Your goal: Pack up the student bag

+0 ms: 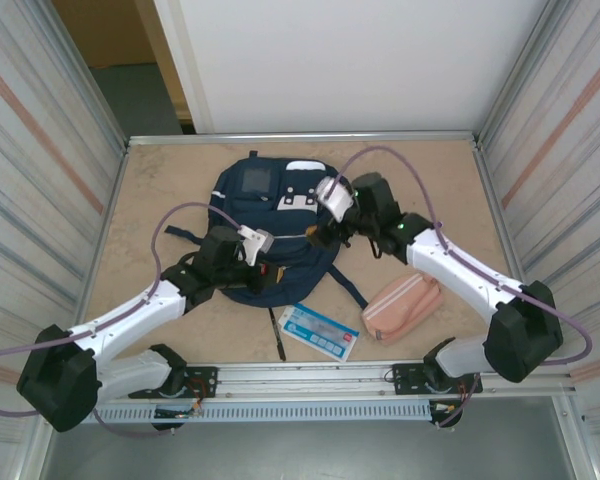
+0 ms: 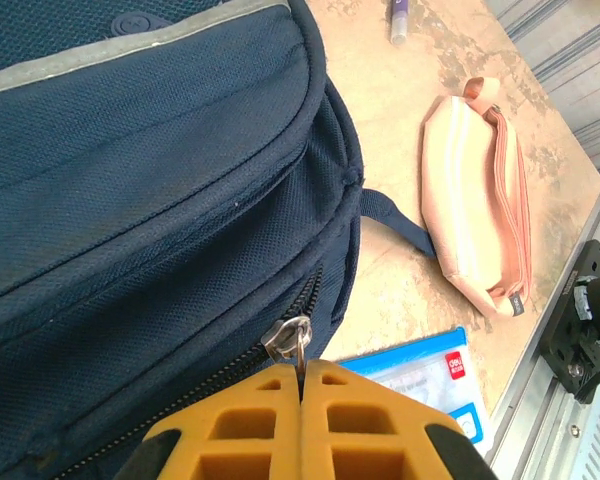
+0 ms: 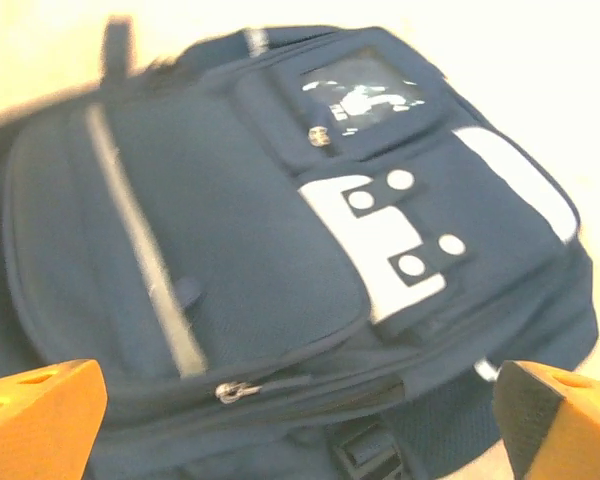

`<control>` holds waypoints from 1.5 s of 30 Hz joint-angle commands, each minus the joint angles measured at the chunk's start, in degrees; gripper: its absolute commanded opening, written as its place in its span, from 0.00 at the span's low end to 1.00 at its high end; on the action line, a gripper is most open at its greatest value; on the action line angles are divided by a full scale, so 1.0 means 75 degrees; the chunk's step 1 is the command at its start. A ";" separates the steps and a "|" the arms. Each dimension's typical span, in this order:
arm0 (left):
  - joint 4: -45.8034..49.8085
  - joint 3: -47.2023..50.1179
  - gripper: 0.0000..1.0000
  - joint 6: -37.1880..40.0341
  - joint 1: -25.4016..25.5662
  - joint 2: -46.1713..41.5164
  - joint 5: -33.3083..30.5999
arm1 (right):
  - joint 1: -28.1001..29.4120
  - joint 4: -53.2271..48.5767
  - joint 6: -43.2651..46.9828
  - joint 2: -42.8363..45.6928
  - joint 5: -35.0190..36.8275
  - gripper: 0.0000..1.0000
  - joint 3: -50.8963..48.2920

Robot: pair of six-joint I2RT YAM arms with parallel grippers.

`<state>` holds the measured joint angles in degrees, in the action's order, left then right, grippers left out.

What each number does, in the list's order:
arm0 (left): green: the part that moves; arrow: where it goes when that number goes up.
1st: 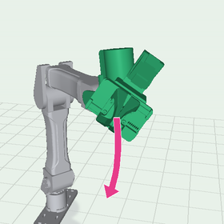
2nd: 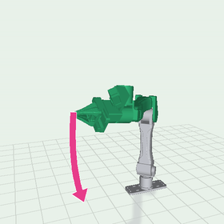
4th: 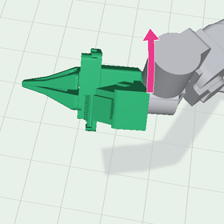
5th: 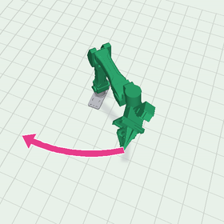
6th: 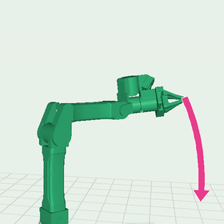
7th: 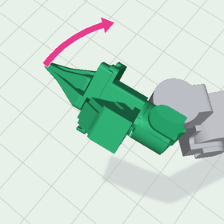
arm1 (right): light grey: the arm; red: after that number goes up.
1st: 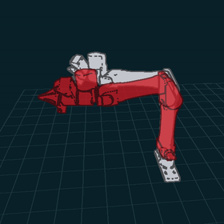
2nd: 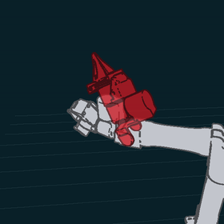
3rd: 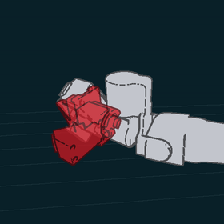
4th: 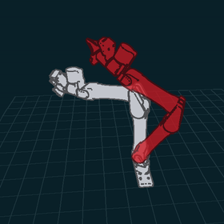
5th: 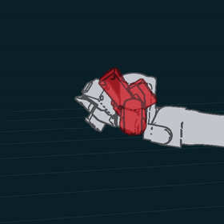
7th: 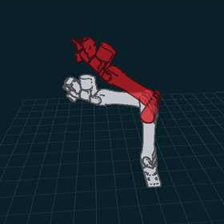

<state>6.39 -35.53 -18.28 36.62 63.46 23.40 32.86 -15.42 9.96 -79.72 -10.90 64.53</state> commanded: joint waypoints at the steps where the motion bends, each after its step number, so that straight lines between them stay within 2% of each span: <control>1: 0.0094 -0.0200 0.00 -0.0113 0.0082 -0.0246 0.0049 | -0.0792 -0.2119 -0.4688 -0.0676 -0.1787 0.99 0.0979; 3: 0.0096 -0.0186 0.00 -0.0136 0.0086 -0.0272 -0.0007 | -0.0822 -0.2099 -0.6717 -0.0719 -0.2063 0.95 0.0680; 5: 0.0073 -0.0185 0.00 -0.0147 0.0115 -0.0273 -0.0060 | -0.0512 -0.1753 -0.9014 -0.0335 -0.1363 0.94 -0.0178; 7: 0.0054 -0.0196 0.00 -0.0117 0.0143 -0.0257 -0.0073 | -0.0038 -0.0930 -1.0879 0.0060 -0.1208 0.88 -0.1132; 9: 0.0043 -0.0201 0.00 -0.0107 0.0166 -0.0223 -0.0085 | 0.0510 -0.0199 -1.2153 0.0209 -0.1094 0.83 -0.1698; 11: -0.0035 -0.0191 0.00 -0.0116 0.0207 -0.0179 -0.0108 | 0.0997 0.0169 -1.2774 0.0092 -0.1019 0.79 -0.1805; 14: -0.0125 -0.0166 0.00 -0.0154 0.0289 -0.0088 -0.0148 | 0.1472 0.0207 -1.2951 -0.0208 -0.0890 0.73 -0.1507; 18: -0.0107 -0.0209 0.00 -0.0123 0.0532 0.0080 -0.0365 | 0.1840 0.0058 -1.3017 -0.0427 -0.0560 0.71 -0.1051; 24: -0.0428 -0.0140 0.00 -0.0280 0.0791 0.0059 -0.0483 | 0.1929 -0.0009 -1.3175 -0.0550 0.0174 0.64 -0.1033; 26: -0.0480 -0.0162 0.00 -0.0303 0.0843 0.0012 -0.0497 | 0.1861 0.0272 -1.3235 -0.0747 -0.0070 0.57 -0.1079; 29: -0.0585 -0.0151 0.00 -0.0368 0.0845 -0.0067 -0.0469 | 0.1806 0.0657 -1.3400 -0.1085 -0.0745 0.53 -0.1112; 31: -0.0647 -0.0106 0.00 -0.0360 0.0847 -0.0073 -0.0385 | 0.1806 0.0766 -1.3467 -0.1153 -0.0854 0.44 -0.1135; 36: -0.0348 0.0028 0.00 -0.0228 0.0848 -0.0193 -0.0945 | 0.1594 0.0485 -1.3211 -0.0843 -0.0575 0.00 -0.1311; 41: 0.0533 0.0349 0.00 -0.0204 0.0577 -0.0497 -0.2184 | 0.0856 0.0145 -1.2545 -0.0369 -0.1170 0.00 -0.1338; 45: 0.1175 0.0661 0.00 -0.0159 -0.0231 -0.0688 -0.2407 | 0.0075 -0.0686 -1.1297 -0.0155 -0.1651 0.00 -0.0959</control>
<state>9.23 -32.71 -20.36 38.46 60.23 10.31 37.15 -14.68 -83.24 -83.90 -22.11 54.76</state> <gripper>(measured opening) 0.050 0.055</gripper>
